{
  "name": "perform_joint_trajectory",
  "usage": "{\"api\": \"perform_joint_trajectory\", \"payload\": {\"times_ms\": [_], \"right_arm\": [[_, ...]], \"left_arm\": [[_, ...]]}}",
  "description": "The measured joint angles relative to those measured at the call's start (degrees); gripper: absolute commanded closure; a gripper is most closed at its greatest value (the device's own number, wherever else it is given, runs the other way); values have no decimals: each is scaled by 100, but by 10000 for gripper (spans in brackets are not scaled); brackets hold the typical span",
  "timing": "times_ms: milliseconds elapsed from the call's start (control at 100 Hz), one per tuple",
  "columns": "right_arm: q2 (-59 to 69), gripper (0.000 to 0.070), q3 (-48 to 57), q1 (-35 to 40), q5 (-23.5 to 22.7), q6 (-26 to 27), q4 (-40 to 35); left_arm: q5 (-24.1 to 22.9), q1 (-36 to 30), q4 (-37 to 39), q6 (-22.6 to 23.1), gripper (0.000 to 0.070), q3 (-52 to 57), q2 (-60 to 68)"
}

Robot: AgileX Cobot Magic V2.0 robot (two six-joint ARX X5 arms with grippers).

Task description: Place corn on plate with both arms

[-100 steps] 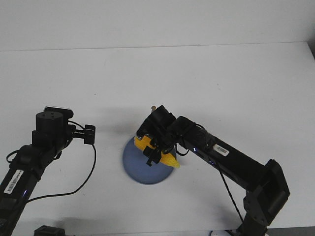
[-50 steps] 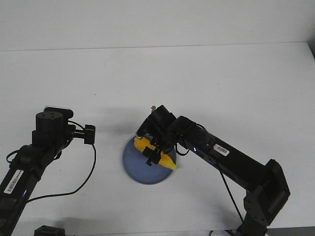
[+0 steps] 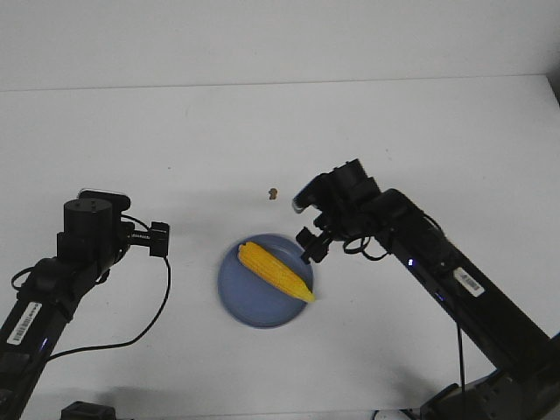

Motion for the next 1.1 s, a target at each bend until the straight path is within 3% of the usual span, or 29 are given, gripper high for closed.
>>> {"api": "perform_joint_trajectory", "payload": {"times_ms": [260, 530, 800, 1100], "right_arm": [[-1145, 273, -402, -1259, 4, 105, 17], [-2811, 273, -1574, -2251, 24, 391, 874], [-4524, 273, -2804, -2577, 461, 614, 1510], [-5755, 273, -3991, -2579, 468, 748, 1971]], "left_arm": [[0, 0, 9, 0, 0, 0, 0], [0, 0, -2, -2, 0, 0, 0], [0, 0, -46, -109, 0, 0, -195], [0, 0, 374, -402, 0, -734, -1331]]}}
